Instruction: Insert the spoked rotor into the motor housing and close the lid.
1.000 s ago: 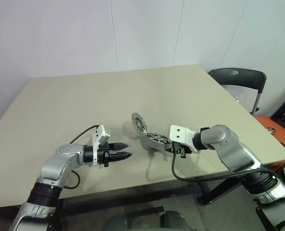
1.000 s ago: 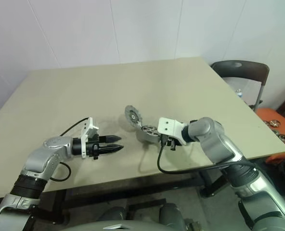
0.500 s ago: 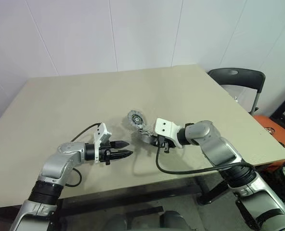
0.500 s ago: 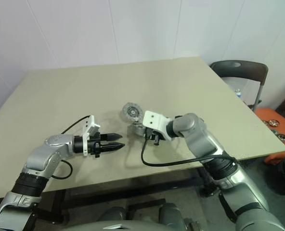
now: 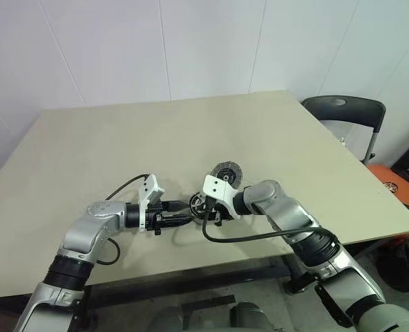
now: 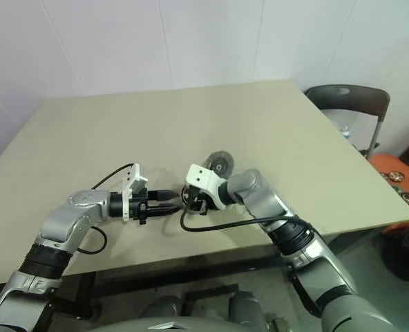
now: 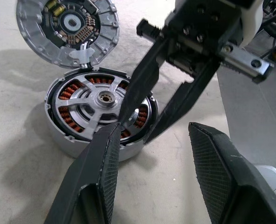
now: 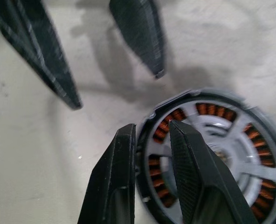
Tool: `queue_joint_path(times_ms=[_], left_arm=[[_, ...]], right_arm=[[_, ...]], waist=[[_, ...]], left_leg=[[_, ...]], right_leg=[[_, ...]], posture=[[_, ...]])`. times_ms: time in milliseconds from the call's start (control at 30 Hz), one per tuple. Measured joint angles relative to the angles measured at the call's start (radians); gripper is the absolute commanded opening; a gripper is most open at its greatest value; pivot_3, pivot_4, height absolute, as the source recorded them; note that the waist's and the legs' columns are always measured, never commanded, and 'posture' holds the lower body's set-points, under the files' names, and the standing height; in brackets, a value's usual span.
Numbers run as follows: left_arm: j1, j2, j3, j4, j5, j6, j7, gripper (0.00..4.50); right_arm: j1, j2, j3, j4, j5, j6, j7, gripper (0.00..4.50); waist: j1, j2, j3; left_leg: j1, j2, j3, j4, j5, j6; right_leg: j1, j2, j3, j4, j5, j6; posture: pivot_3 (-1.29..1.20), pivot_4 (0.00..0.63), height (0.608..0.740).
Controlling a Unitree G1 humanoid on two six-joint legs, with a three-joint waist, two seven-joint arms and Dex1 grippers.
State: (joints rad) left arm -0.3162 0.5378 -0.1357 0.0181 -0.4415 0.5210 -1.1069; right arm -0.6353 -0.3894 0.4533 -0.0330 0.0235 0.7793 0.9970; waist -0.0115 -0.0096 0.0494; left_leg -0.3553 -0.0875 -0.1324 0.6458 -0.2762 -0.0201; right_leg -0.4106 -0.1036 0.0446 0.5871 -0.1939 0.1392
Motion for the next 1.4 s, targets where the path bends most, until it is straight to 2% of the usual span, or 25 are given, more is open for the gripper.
queue_joint_path(times_ms=[167, 267, 400, 567, 667, 900, 1167, 1400], left_arm=[[0.000, 0.000, -0.004, 0.001, 0.012, 0.000, 0.002, 2.46], [-0.001, -0.001, -0.008, 0.002, 0.016, 0.000, 0.001, 2.46], [-0.002, -0.001, -0.009, 0.003, 0.017, 0.000, 0.001, 2.46], [-0.002, -0.002, -0.009, 0.003, 0.017, 0.000, 0.002, 2.46], [-0.002, -0.002, -0.009, 0.003, 0.018, 0.000, 0.003, 2.46], [-0.002, -0.002, -0.010, 0.003, 0.018, 0.010, 0.004, 2.46], [-0.002, -0.002, -0.010, 0.001, 0.018, 0.019, 0.011, 2.46], [-0.002, -0.002, -0.010, 0.001, 0.019, 0.014, 0.013, 2.46]], right_arm=[[-0.024, -0.082, -0.072, -0.013, 0.060, 0.014, 0.036, 1.18], [-0.024, -0.196, -0.069, -0.061, 0.069, 0.010, 0.092, 1.18], [-0.017, -0.279, -0.043, -0.089, 0.050, -0.012, 0.114, 1.18], [0.003, -0.279, -0.022, -0.091, 0.038, -0.026, 0.104, 1.18], [0.002, -0.257, -0.022, -0.091, 0.038, -0.029, 0.088, 1.75], [0.001, -0.228, 0.015, -0.092, 0.017, -0.041, 0.068, 4.06], [0.007, -0.237, 0.075, -0.091, -0.024, -0.070, 0.072, 4.06], [0.009, -0.188, 0.101, -0.049, -0.064, -0.102, 0.029, 4.06]], waist=[[0.001, 0.000, 0.000], [0.001, 0.001, 0.001], [-0.002, 0.001, 0.001], [0.000, 0.001, 0.001], [0.001, 0.001, 0.001], [0.001, 0.001, 0.001], [0.001, 0.001, 0.001], [0.001, 0.001, 0.001]], left_leg=[[0.000, 0.000, 0.000, 0.000, 0.000, 0.000], [-0.001, 0.000, 0.001, 0.000, 0.000, 0.000], [0.000, 0.000, 0.001, 0.000, 0.000, 0.000], [-0.001, 0.001, 0.001, 0.000, 0.000, 0.000], [-0.001, 0.000, 0.001, 0.000, 0.000, 0.000], [-0.001, 0.000, 0.001, 0.000, 0.000, 0.000], [0.000, 0.000, 0.001, 0.000, 0.000, 0.000], [0.000, 0.000, 0.001, 0.000, 0.000, 0.000]], right_leg=[[0.000, 0.000, 0.000, 0.000, 0.000, 0.001], [0.000, 0.000, 0.000, -0.002, -0.002, 0.003], [0.001, 0.000, 0.000, -0.002, -0.003, 0.004], [0.001, 0.000, 0.000, -0.002, -0.003, 0.004], [0.001, 0.000, 0.000, -0.002, -0.002, 0.003], [0.001, 0.000, 0.000, -0.002, -0.002, 0.003], [0.001, 0.000, 0.000, -0.002, -0.002, 0.003], [0.001, 0.000, 0.000, -0.002, -0.001, 0.001]], posture=[[0.00, 0.000, 0.740], [0.00, 0.000, 0.740], [0.00, 0.000, 0.740], [0.00, 0.000, 0.740], [0.00, 0.000, 0.740], [0.00, 0.000, 0.740], [0.00, 0.000, 0.740], [0.00, 0.000, 0.740]])
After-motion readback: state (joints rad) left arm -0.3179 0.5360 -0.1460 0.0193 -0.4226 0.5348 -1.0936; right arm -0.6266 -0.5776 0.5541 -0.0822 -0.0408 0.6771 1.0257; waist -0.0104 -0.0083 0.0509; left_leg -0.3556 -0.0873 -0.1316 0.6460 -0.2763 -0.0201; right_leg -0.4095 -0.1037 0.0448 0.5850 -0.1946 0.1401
